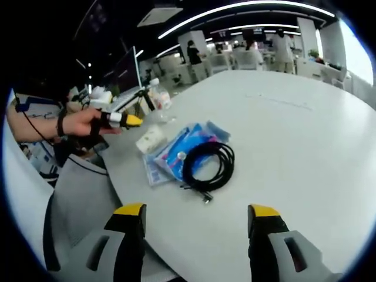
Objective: Arrange the tabletop items into an orderly group along one side of the table until the central work area is clear of visible clutter.
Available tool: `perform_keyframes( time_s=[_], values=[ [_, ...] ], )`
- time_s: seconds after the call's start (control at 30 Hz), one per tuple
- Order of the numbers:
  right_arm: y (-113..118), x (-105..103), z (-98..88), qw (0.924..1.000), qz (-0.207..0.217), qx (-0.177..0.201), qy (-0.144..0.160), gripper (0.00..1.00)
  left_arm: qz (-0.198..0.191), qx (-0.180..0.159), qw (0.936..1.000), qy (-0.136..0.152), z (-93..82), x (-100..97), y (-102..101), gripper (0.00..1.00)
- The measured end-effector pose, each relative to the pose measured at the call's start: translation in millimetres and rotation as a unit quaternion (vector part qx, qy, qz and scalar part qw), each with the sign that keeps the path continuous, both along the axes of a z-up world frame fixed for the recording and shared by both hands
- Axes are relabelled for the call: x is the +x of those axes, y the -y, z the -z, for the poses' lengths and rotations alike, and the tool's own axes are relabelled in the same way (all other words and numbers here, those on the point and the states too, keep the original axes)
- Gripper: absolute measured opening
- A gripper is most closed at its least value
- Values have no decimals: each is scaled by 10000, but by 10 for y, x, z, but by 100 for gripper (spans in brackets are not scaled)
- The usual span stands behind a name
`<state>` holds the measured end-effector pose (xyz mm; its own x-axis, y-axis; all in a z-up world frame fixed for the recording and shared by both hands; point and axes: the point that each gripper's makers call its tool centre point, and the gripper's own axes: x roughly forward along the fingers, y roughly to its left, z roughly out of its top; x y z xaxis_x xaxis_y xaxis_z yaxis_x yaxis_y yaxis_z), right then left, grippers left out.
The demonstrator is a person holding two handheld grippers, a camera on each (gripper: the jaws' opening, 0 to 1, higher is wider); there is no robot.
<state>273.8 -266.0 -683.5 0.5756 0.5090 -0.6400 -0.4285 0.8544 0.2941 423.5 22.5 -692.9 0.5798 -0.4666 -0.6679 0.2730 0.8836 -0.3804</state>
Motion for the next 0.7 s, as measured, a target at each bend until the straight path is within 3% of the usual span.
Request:
perform_keyframes(
  time_s=[0.7],
  values=[
    [80, -92, -20, 9999, 155, -3, 19, 71, 424, -144, 9984, -341, 309, -156, 192, 45]
  ],
)
